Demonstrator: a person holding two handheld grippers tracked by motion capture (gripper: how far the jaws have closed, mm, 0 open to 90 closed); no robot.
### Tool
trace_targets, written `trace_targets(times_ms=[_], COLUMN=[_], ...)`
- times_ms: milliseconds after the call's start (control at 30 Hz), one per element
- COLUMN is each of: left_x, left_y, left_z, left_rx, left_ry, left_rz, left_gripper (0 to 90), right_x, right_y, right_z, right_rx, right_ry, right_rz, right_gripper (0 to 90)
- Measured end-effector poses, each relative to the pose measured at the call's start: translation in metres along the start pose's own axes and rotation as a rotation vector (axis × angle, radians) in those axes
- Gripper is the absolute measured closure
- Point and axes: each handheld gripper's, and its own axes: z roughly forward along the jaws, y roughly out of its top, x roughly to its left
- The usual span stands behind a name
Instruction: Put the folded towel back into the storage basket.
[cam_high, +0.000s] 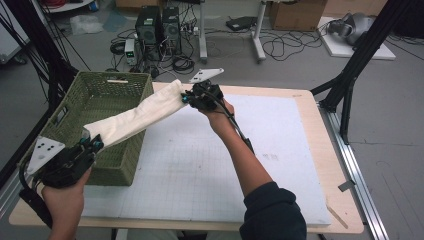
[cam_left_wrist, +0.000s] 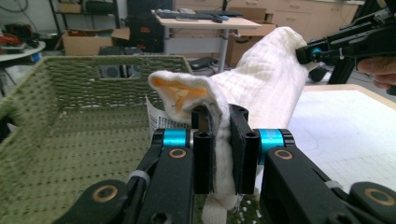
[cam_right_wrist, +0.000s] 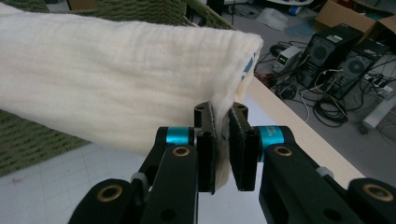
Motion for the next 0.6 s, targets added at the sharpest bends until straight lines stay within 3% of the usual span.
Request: trace_targets(times_ms=[600], left_x=[0.025], left_y=[0.000], left_z=[-0.019], left_rx=[-0.035], left_ry=[0.074], left_rz=[-0.024], left_gripper=[81.1], right_x=[0.016], right_y=[0.037], right_z=[0.044], right_rx=[-0.006], right_ry=[0.044], right_rz=[-0.043], right_gripper=[82.8])
